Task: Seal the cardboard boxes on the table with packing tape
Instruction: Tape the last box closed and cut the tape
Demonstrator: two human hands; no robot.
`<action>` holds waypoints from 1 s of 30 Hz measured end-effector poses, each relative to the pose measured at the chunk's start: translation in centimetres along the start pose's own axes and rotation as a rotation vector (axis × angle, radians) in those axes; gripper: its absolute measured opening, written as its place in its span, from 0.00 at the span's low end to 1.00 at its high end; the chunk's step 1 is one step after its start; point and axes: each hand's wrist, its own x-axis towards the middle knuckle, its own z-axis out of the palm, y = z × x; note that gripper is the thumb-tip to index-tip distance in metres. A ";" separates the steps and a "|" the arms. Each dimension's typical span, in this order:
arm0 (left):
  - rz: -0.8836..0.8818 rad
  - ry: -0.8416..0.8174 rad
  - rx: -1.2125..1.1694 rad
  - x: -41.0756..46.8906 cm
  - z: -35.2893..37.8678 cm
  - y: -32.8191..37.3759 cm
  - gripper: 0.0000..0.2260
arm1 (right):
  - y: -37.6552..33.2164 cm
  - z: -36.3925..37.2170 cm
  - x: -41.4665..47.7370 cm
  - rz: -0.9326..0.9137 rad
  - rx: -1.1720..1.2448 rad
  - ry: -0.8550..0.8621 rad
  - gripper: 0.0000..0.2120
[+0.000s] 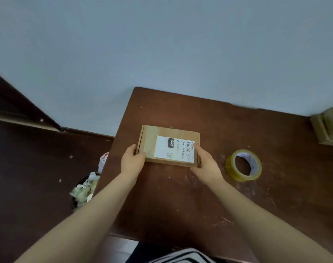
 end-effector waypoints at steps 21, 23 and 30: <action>0.469 0.164 -0.247 -4.8 1.2 6.5 0.14 | -2.0 -6.8 -2.8 -0.103 0.467 0.301 0.07; 0.511 0.189 -0.210 -5.2 1.9 6.9 0.13 | -2.6 -6.9 -2.9 -0.085 0.513 0.292 0.09; 0.402 0.221 -0.270 -5.0 1.7 8.0 0.10 | -2.3 -6.5 -4.3 -0.162 0.418 0.049 0.25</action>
